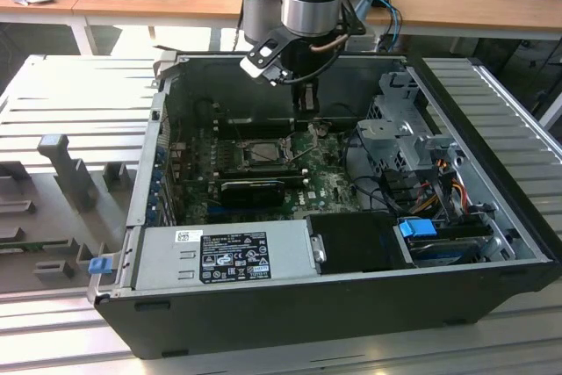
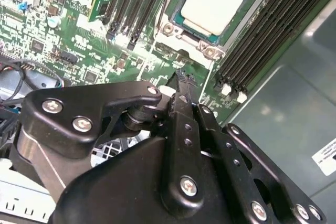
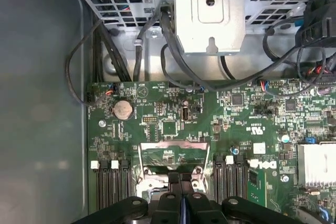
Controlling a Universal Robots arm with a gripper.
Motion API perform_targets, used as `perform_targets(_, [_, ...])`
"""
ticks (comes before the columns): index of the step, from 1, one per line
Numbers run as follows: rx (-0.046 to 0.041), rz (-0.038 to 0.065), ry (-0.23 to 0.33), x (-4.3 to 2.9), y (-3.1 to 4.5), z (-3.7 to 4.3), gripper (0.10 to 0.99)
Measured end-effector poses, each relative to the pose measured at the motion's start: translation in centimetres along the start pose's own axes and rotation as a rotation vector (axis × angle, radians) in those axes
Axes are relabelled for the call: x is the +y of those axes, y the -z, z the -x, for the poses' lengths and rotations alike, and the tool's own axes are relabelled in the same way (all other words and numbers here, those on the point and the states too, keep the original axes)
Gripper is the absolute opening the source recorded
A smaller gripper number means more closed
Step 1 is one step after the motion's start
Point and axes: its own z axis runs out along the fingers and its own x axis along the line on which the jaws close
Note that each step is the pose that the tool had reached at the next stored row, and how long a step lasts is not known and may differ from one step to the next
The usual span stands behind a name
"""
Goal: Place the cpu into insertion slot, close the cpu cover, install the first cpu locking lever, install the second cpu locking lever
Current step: 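Close the cpu cover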
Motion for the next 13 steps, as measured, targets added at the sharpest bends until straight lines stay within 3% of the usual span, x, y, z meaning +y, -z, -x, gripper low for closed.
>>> perform_targets(2, [0.0,0.0,0.0,0.34,-0.02,-0.02,0.106])
perform_targets(5, [0.0001,-0.001,0.0,1.74,-0.08,-0.09,0.106])
perform_targets(10, [0.0,-0.002,0.0,2.9,-0.13,-0.15,0.106])
perform_targets(12, [0.0,-0.004,0.0,4.31,-0.23,-0.21,0.106])
perform_targets(13, [-0.0001,-0.004,0.0,4.59,-0.38,-0.19,0.106])
